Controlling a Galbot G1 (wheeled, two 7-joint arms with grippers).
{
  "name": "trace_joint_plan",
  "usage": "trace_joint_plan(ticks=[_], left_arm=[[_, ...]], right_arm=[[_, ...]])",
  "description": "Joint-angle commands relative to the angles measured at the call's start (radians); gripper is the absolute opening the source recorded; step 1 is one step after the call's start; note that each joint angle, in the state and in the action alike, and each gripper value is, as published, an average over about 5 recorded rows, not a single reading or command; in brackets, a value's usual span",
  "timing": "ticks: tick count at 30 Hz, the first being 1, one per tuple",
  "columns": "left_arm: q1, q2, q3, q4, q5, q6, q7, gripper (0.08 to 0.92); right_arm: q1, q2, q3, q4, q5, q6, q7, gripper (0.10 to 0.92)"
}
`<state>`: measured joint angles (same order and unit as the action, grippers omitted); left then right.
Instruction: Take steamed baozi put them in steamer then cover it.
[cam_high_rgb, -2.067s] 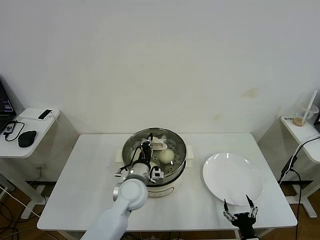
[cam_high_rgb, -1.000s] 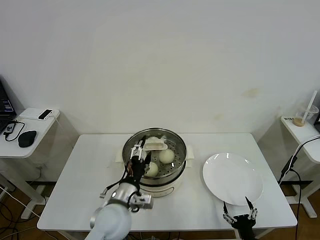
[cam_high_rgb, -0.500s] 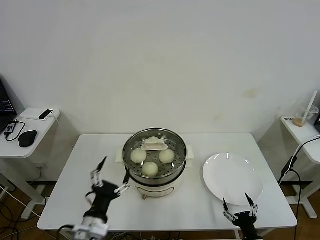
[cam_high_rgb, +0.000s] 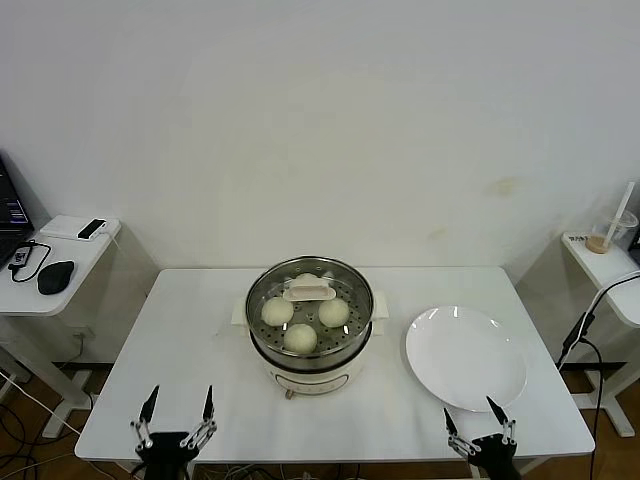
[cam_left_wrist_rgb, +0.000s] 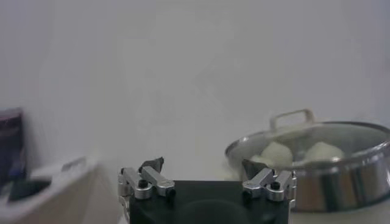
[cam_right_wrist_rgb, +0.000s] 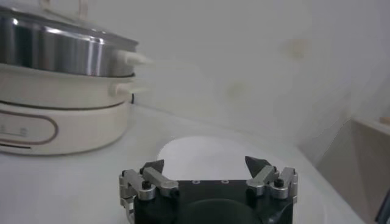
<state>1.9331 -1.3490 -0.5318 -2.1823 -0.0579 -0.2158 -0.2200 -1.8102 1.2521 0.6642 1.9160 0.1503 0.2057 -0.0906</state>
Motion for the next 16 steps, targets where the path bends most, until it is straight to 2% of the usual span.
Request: trace_joint_plan(ticks=[1,6,16], left_arm=[[0.103,-0.031,-0.018,0.046,-0.103,-0.065,-0.039,0.823],[0.105,-0.049,-0.007,0.025,-0.075,-0.027,-0.037,0.823],[0.094,-0.081,0.028,0.01,-0.04,0.037,-0.055,0.823]], right_arm=[[-0.124,-0.087,-0.03,0.136,0.085,-0.108,0.049,0.823],[-0.144,-0.083,-0.056,0.185,0.096,-0.197,0.078,0.823],[-0.165,-0.059,-0.093,0.227,0.066,-0.219,0.097,0.823]])
